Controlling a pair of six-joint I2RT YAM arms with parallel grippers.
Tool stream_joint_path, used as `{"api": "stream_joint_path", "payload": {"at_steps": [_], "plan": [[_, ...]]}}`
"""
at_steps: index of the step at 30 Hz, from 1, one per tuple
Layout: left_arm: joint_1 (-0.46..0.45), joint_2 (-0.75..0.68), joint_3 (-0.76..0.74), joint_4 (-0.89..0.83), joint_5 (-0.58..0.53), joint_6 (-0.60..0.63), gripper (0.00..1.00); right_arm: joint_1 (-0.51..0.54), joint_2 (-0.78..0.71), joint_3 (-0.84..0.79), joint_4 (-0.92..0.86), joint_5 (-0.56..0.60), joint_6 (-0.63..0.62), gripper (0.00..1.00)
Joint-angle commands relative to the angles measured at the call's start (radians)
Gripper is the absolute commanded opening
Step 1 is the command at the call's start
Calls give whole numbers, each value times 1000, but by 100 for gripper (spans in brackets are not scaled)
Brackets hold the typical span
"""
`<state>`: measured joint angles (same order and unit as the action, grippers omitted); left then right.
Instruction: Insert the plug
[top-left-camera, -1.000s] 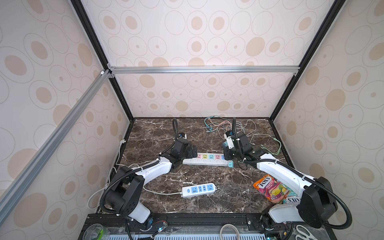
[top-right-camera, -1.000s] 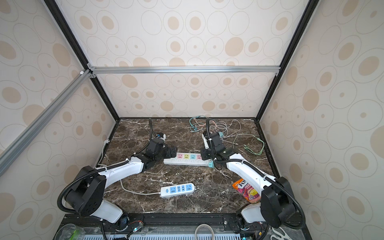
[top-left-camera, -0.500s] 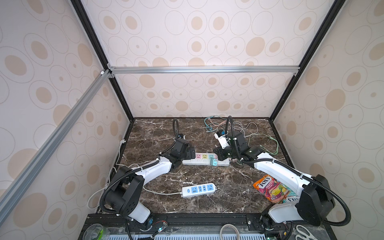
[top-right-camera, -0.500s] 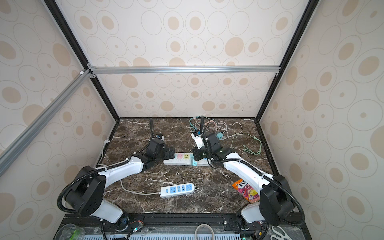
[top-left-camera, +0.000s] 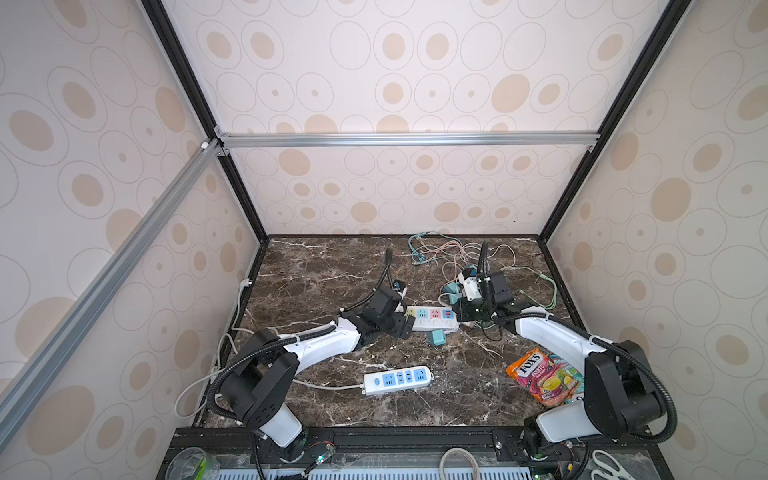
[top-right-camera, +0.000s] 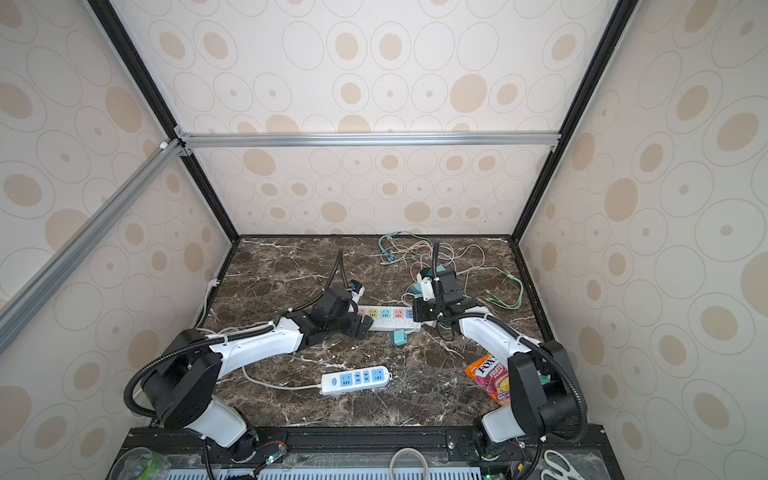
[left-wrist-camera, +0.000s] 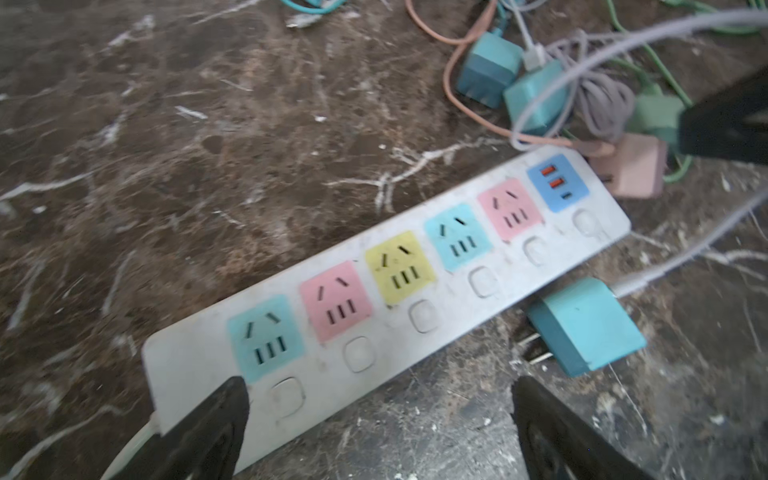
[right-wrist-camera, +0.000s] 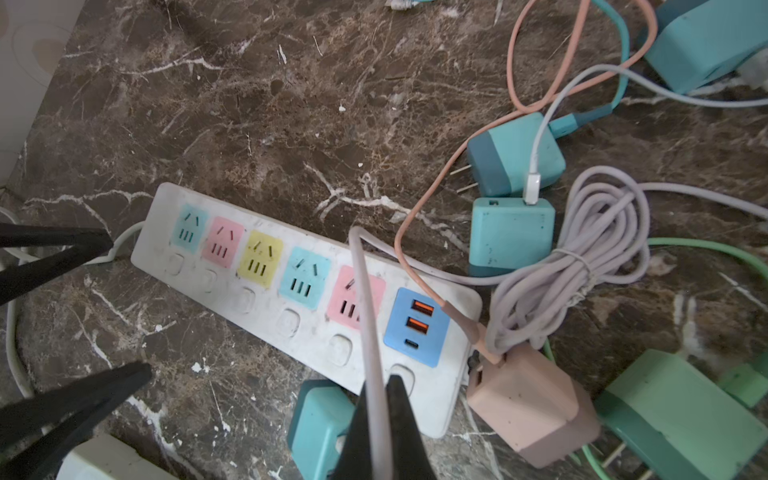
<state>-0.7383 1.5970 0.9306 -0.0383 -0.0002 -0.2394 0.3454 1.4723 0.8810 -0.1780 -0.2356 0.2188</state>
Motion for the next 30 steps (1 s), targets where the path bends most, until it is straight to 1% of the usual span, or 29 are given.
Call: {"api": "stream_joint_path", "payload": {"at_steps": [1, 2, 4, 8, 12, 16, 19, 21, 30], "plan": [[-21, 32, 63, -49, 145, 187, 98, -6, 52, 29, 2, -21, -44, 0], [-36, 39, 69, -56, 165, 218, 98, -7, 68, 36, -5, -21, -46, 0], [-78, 48, 73, -56, 152, 275, 98, -9, 92, 51, -17, -18, -47, 0], [-142, 56, 30, -3, 188, 376, 98, -11, 114, 56, -16, 13, -17, 0], [-151, 61, -26, 54, 267, 451, 99, -14, 127, 57, -13, 63, 4, 0], [-151, 92, -30, 41, 253, 514, 98, -19, 141, 67, -13, 60, -2, 2], [-147, 134, 14, -25, 247, 544, 97, -20, 146, 75, -13, 42, -7, 3], [-144, 157, 30, -35, 249, 554, 95, -19, 146, 76, -11, 38, -10, 3], [-134, 209, 60, 31, 235, 553, 90, -19, 145, 70, -6, 19, -17, 5]]}}
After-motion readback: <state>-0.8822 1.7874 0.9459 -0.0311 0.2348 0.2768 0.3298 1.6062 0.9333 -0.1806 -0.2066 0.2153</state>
